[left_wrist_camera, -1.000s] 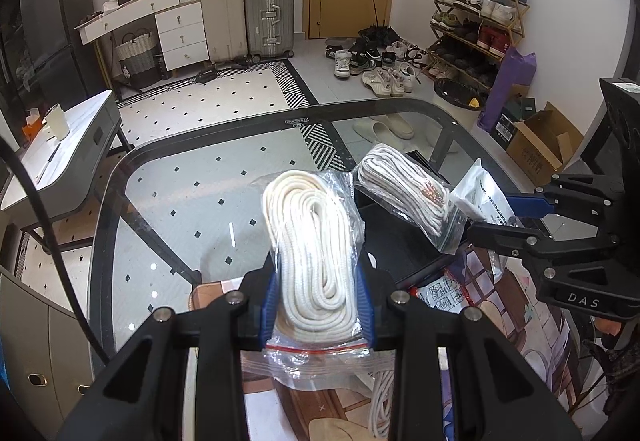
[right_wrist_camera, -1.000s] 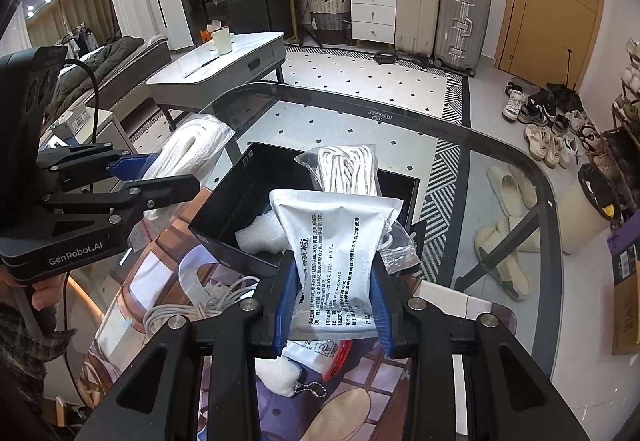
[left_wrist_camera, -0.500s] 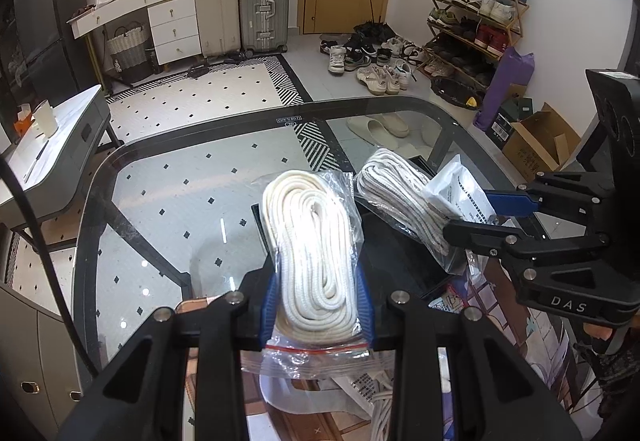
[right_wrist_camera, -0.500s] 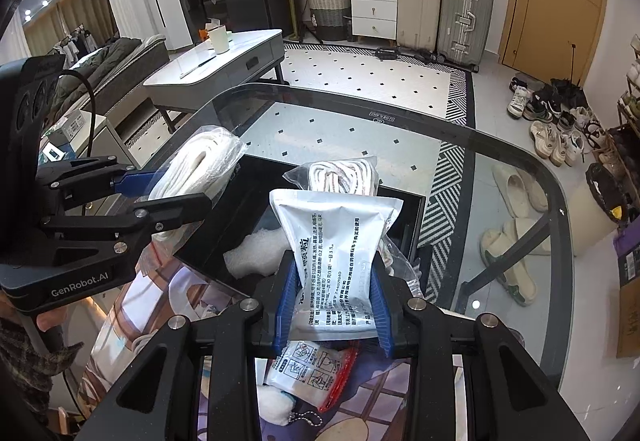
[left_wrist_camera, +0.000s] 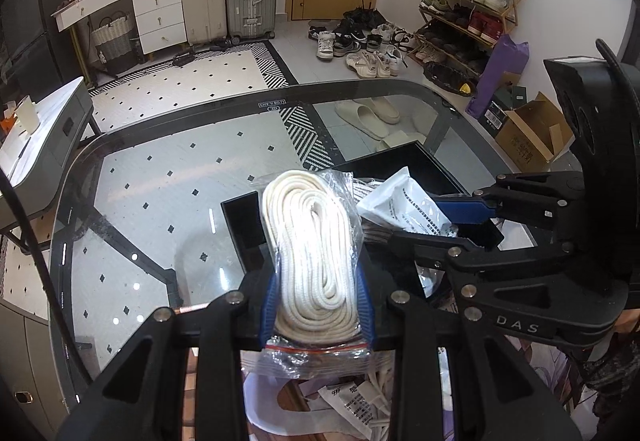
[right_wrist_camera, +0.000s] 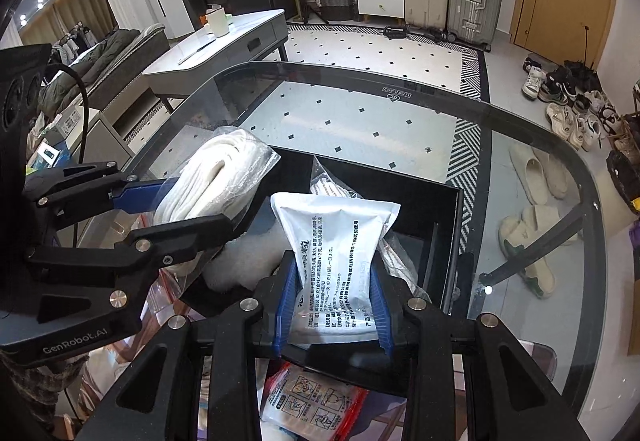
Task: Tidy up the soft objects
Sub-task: 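Carry the rope bag with the left tool while the right tool carries the packet to the black box, then open the left tool over the box while the right tool releases the packet inside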
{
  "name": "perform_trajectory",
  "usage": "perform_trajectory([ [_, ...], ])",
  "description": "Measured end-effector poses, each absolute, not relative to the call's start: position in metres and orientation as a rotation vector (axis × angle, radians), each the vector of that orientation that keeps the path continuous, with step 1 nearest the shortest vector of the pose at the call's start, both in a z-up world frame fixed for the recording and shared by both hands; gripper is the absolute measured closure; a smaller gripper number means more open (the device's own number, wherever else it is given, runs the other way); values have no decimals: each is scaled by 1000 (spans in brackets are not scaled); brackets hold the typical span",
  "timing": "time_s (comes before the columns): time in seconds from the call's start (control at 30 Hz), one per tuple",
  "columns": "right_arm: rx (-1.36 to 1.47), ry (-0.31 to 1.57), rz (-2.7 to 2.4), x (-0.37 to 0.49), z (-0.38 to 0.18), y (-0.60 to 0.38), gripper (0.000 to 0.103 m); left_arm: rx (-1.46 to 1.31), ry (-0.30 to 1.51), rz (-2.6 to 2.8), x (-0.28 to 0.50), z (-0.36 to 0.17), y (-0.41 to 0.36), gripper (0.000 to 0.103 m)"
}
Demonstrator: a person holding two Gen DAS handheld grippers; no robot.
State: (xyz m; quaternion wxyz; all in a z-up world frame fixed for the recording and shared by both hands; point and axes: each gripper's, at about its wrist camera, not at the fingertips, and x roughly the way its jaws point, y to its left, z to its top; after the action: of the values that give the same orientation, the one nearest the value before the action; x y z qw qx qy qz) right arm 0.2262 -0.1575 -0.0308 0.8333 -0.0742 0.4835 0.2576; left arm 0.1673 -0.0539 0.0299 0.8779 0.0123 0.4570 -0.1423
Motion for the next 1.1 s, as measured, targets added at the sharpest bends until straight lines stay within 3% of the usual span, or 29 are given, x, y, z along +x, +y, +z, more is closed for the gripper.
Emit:
perform_trajectory([
  [0.8,-188,1061,556,232,-40,-153,66,-16,1045,-334,180,11,-61,70],
  [1.1,-179,1031,541,226,-27,-162,57,-47,1038,-352,179,19,-55,56],
])
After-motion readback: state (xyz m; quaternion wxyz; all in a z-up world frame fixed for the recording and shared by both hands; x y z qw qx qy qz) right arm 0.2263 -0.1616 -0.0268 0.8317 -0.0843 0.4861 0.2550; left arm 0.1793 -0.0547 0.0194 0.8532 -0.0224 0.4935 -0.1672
